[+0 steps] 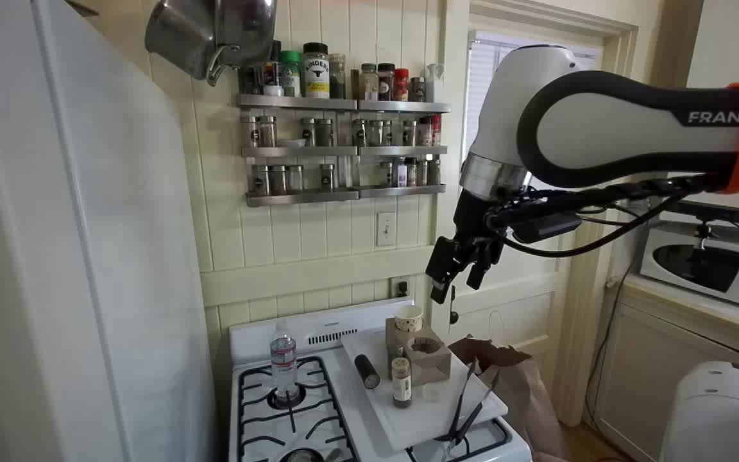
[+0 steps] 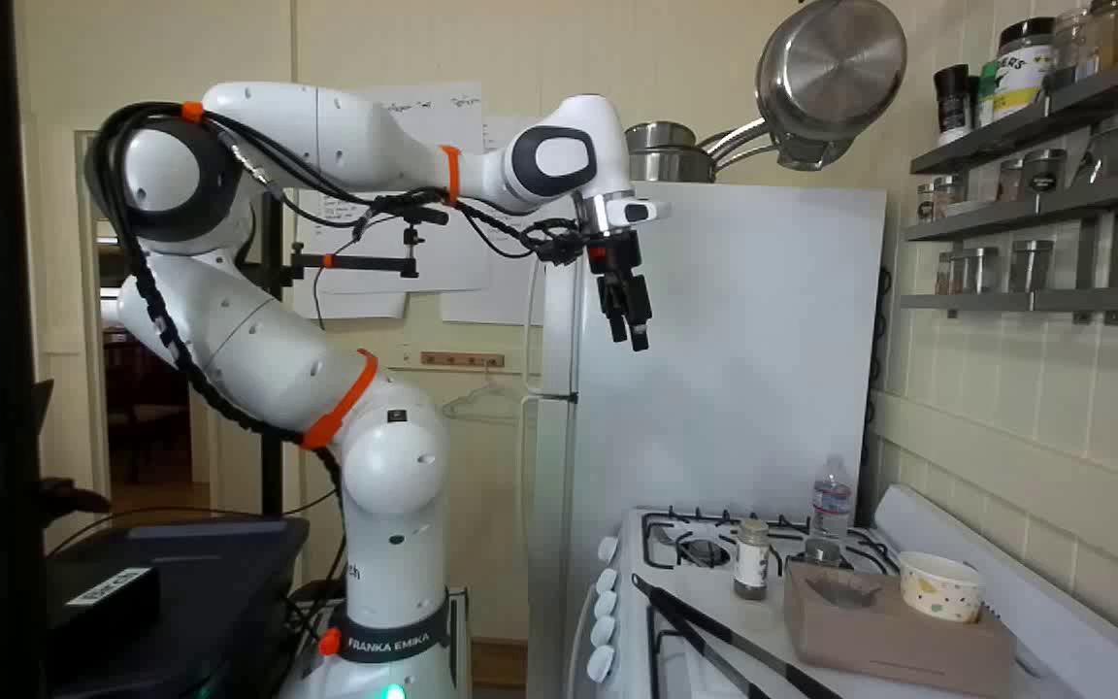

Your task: Move the cup to the left side of the stove

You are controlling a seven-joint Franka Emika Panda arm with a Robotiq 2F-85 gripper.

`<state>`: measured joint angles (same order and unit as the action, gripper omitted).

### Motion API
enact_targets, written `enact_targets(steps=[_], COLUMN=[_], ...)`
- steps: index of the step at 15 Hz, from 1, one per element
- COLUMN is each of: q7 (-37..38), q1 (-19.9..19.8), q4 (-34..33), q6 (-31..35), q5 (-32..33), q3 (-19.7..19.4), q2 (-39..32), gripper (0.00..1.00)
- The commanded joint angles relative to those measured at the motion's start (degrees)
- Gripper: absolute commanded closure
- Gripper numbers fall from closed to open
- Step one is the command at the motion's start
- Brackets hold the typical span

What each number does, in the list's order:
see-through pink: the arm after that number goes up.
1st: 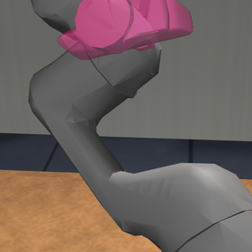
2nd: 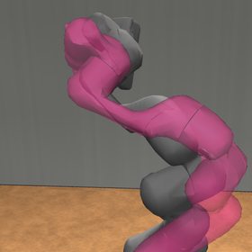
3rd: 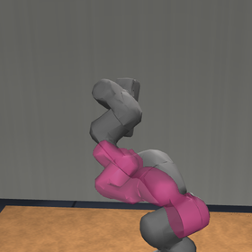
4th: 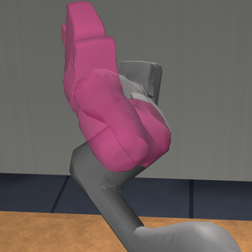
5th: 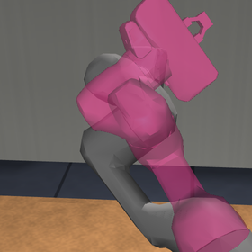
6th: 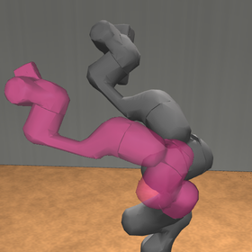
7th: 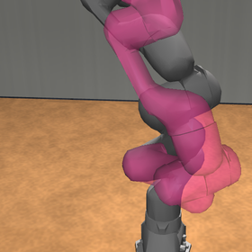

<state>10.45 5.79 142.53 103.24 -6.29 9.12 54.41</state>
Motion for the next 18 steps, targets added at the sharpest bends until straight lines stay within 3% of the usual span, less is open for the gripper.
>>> enact_targets(steps=[1,14,18], q7=[-0.26,-0.26,3.91], q1=[-0.39,-0.39,-4.79], q4=[-0.11,-0.12,1.05], q6=[-0.12,-0.12,9.44], q5=[-0.23,-0.23,-0.06], q3=[0.21,0.21,-0.80], q2=[0.00,-0.01,-1.70], gripper=[0.00,0.00,0.00])
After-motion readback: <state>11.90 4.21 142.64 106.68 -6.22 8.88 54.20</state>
